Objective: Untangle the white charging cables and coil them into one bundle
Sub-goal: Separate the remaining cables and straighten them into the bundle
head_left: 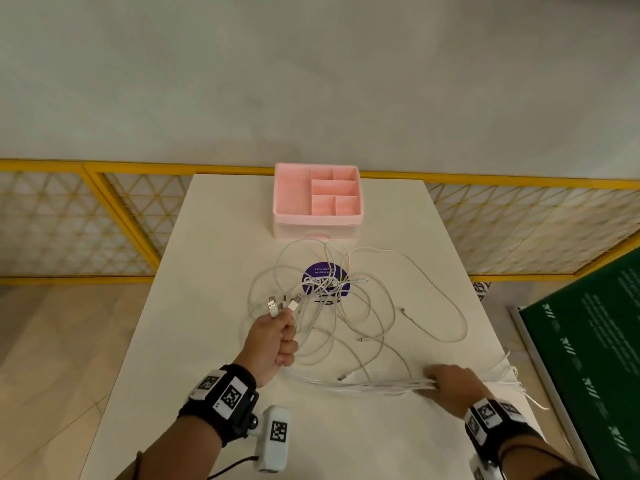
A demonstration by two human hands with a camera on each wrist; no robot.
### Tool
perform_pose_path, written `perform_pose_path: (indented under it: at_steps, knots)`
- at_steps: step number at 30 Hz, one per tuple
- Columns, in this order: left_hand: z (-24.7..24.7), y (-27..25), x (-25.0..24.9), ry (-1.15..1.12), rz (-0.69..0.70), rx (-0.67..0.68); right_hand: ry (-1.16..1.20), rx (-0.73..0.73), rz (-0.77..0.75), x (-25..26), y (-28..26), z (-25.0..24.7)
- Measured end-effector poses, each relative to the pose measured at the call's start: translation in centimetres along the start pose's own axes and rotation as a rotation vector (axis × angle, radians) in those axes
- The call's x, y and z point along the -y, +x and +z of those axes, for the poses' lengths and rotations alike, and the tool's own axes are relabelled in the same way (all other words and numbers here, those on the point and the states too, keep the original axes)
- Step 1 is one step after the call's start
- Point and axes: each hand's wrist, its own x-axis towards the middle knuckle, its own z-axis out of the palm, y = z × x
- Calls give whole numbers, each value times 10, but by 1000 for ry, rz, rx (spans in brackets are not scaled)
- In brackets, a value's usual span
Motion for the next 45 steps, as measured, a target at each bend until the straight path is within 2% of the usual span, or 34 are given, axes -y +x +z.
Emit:
perform_pose_path:
  at_steps: [3, 5, 7, 8, 11, 13, 15, 18, 20, 24, 26, 28, 30, 33, 36, 40, 43, 45]
  knots:
    - [-9, 0, 3, -34, -41, -26, 237, -15, -48, -2, -3, -11]
    - [-9, 0, 4, -49, -43, -32, 391, -145, -77, 5, 0, -21]
    - [-6, 0, 4, -53, -37, -29, 392, -309, -167, 23, 11, -27]
    - [-4, 0, 4, -56, -30, -26, 364, -347, -222, 35, 17, -28]
    - [2, -1, -1, -72, -4, -13, 236, -248, -389, 80, 29, -24]
    - [5, -2, -5, -90, 24, -4, 71, -163, -432, 103, 35, -13]
    - [5, -3, -10, -120, 53, 1, -83, -150, -415, 119, 38, -7]
    - [4, -4, -14, -184, 92, 9, -76, -172, -330, 124, 43, -8]
    - [3, -4, -18, -240, 125, 6, 125, -255, -246, 120, 46, -23]
    - [5, -5, -28, -312, 194, 8, 845, -531, -104, 118, 49, -87]
    - [10, -6, -32, -321, 227, 17, 1086, -661, -130, 127, 44, -123]
    - [17, -7, -35, -298, 253, 21, 1257, -775, -224, 141, 35, -157]
    - [24, -7, -37, -259, 282, 27, 1430, -815, -342, 155, 21, -186]
    - [34, -8, -39, -231, 311, 38, 1534, -796, -503, 176, -2, -216]
    - [43, -8, -44, -265, 331, 42, 1345, -761, -593, 196, -7, -219]
    - [51, -10, -47, -280, 330, 16, 1111, -638, -550, 221, -2, -184]
    - [53, -8, -45, -227, 373, -23, 1160, -481, -467, 235, -7, -161]
    - [53, -8, -42, -186, 397, -28, 1173, -473, -430, 240, -8, -151]
